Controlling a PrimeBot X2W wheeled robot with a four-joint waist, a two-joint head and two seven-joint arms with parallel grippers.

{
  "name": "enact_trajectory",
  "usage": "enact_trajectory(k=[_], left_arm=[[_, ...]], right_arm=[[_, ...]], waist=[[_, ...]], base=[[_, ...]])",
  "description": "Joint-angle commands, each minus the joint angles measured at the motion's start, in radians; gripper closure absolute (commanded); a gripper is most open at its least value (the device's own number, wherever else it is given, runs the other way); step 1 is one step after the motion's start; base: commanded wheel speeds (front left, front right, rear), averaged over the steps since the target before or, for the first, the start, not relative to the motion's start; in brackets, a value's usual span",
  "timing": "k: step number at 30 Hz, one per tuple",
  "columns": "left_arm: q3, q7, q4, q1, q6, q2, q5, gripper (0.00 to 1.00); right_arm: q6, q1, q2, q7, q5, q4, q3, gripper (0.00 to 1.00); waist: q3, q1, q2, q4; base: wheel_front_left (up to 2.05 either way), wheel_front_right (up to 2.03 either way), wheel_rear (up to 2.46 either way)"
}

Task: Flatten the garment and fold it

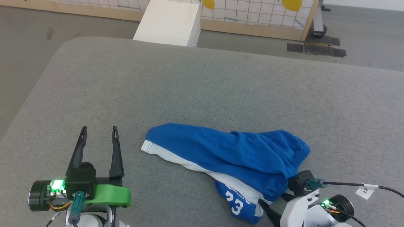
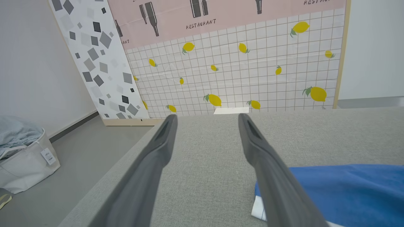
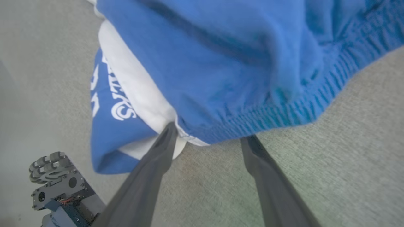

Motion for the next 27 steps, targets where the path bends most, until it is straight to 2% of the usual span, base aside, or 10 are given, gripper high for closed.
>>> enact_trajectory(k=[1,6,7,12,18,23,27], left_arm=[[0.008,-0.004,0.007,0.004,-0.012,-0.013,0.011,0.0],[0.024,-0.004,0.017,-0.008,-0.039,-0.042,0.032,0.0],[0.027,-0.004,0.019,-0.008,-0.044,-0.048,0.035,0.0],[0.048,-0.004,0.034,0.004,-0.062,-0.064,0.046,0.0],[0.073,-0.004,0.049,0.033,-0.077,-0.077,0.054,0.0],[0.079,-0.004,0.058,0.044,-0.094,-0.091,0.061,0.0],[0.069,-0.004,0.063,0.043,-0.105,-0.106,0.07,0.0]], right_arm=[[-0.002,-0.024,0.012,-0.017,0.003,0.02,0.001,0.0],[-0.002,-0.064,0.035,-0.073,-0.01,0.09,0.016,0.0],[-0.002,-0.071,0.039,-0.091,-0.016,0.103,0.017,1.0],[-0.002,-0.082,0.026,-0.151,-0.039,0.122,0.018,1.0],[-0.002,-0.087,-0.04,-0.207,-0.069,0.018,-0.047,1.0],[-0.002,-0.065,-0.092,-0.186,-0.053,-0.093,-0.12,1.0],[-0.002,-0.02,-0.128,-0.151,-0.029,-0.102,-0.201,1.0]], waist=[[0.015,0.0001,-0.0001,0.012],[0.035,0.0001,-0.0001,0.021],[0.037,0.0001,-0.0001,0.021],[0.028,0.0001,-0.0001,0.003],[-0.012,0.0001,-0.0001,-0.051],[-0.035,0.0001,-0.0001,-0.098],[-0.039,0.0001,-0.0001,-0.123]], base=[[0.0,0.0,0.0],[0.0,0.0,0.0],[0.0,0.0,0.0],[0.0,0.0,0.0],[0.0,0.0,0.0],[0.0,0.0,0.0],[0.0,0.0,0.0]])
